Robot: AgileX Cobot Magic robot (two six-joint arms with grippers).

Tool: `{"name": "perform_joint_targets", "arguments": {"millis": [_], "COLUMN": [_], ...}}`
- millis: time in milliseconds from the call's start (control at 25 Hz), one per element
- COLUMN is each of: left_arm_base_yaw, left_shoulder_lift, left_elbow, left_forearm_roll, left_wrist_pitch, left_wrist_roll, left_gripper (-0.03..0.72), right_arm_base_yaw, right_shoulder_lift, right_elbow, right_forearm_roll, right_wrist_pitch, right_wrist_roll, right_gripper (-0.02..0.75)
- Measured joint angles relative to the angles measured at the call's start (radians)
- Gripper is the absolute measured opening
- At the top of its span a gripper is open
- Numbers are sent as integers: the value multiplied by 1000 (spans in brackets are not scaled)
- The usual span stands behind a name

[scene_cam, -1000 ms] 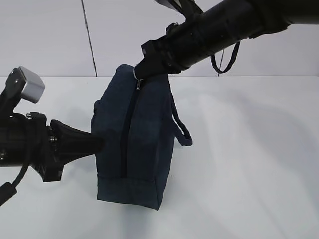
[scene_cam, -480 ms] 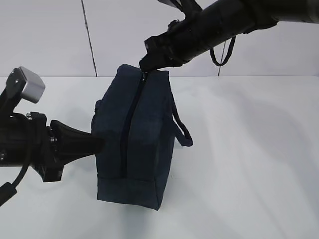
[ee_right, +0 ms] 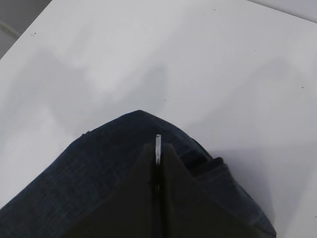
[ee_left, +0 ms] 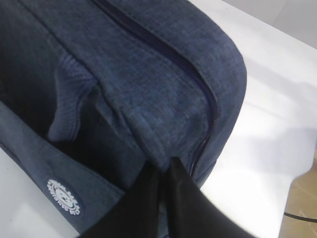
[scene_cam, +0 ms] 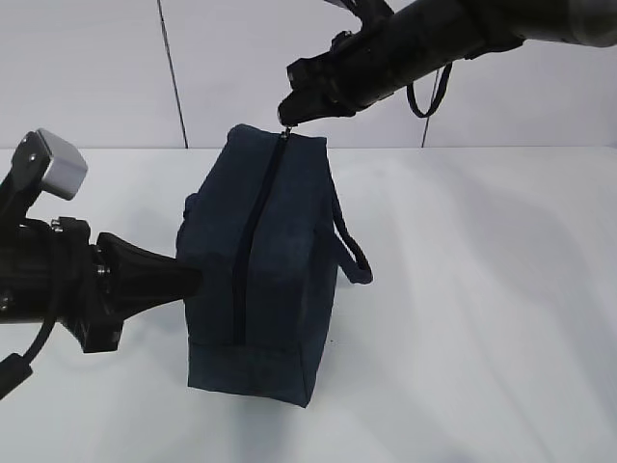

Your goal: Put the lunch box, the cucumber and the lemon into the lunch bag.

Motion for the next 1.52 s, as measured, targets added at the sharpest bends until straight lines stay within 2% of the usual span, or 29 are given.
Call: {"name": "perform_joint_targets", "arguments": {"millis": [240,680,1000,1160,1320,1520], "left_arm_base_yaw": [0,0,0,0,0,0], "left_shoulder_lift": [0,0,0,0,0,0], "left_elbow": [0,0,0,0,0,-2], "left_forearm_roll": [0,2,2,4,2,-17], "left_wrist_pitch": [-4,-17,-32,-59,-110,-249], "left_wrist_roll": [0,0,0,0,0,0], "left_gripper": [-6,-6,-6,-6,-6,-6], "right_arm_base_yaw": [-31,-39,-39,-39,-41,-41], "right_shoulder_lift": [38,165,259,277,279,279], "right_elbow": [-34,-119,-184,-189,-217,-310], "right_forearm_roll": [0,-15,-99,-176,-264,-396], "right_wrist_pitch": [-7,-30,-30,-14,60,287], "right_wrist_roll": [11,13,15,18,21,21], "right_gripper": [8,8,8,8,8,8]}}
